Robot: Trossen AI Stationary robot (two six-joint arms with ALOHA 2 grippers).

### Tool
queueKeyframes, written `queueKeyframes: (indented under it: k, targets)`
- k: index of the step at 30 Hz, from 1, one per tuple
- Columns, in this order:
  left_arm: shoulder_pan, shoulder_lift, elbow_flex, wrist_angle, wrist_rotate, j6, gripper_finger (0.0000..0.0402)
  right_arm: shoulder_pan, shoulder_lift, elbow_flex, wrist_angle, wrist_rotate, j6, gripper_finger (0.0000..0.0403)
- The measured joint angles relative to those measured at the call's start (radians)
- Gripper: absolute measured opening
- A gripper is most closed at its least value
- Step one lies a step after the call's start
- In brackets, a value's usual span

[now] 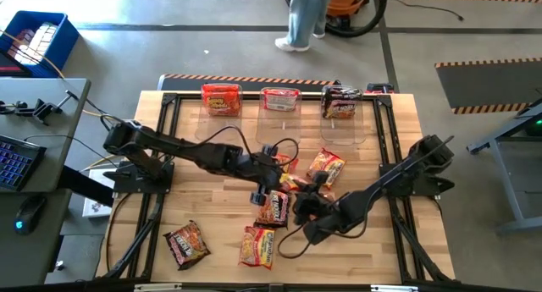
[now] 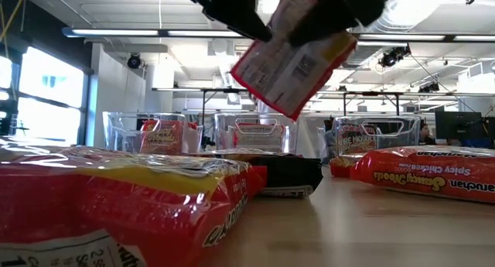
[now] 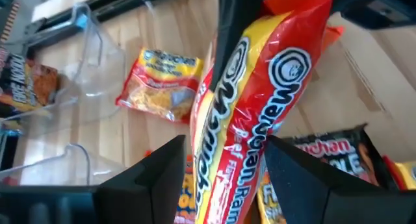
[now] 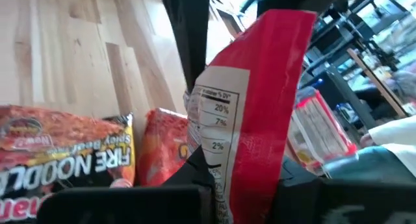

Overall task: Sort Maruchan noodles
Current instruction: Put the red noodle pack into the middle transparent bin

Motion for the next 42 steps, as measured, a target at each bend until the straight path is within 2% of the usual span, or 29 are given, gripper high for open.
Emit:
queueKeyframes:
  k: [15, 18, 21, 25, 29, 34, 38, 42]
  targets:
    - [-0.040, -0.007, 0.000, -0.135, -0.066, -0.061, 0.0198, -0.091, 0.000, 0.000, 0.297, -0.128, -0.251, 0.0030]
    - [-0.033, -0.032, 0.000, -0.164, -0.090, -0.059, 0.0177, -0.118, 0.000, 0.000, 0.312, -0.127, -0.256, 0.0037]
    - [-0.005, -0.055, 0.000, -0.191, -0.084, -0.033, 0.0137, -0.153, 0.000, 0.001, 0.317, -0.136, -0.252, 0.0052]
    - [0.063, -0.093, 0.000, -0.244, -0.052, -0.002, 0.0088, -0.209, -0.001, 0.002, 0.330, -0.140, -0.263, 0.0076]
    - [0.154, -0.134, 0.000, -0.292, -0.002, 0.043, 0.0088, -0.266, -0.011, 0.003, 0.326, -0.149, -0.287, 0.0102]
    - [0.293, -0.174, 0.016, -0.359, 0.061, 0.118, 0.0088, -0.328, -0.053, 0.002, 0.302, -0.148, -0.400, 0.0126]
    - [0.411, -0.157, 0.074, -0.431, 0.073, 0.167, 0.0088, -0.383, -0.106, 0.002, 0.224, -0.156, -0.470, 0.0127]
    - [0.520, -0.093, 0.149, -0.466, 0.133, 0.231, 0.0088, -0.469, -0.142, 0.002, 0.077, -0.259, -0.392, 0.0097]
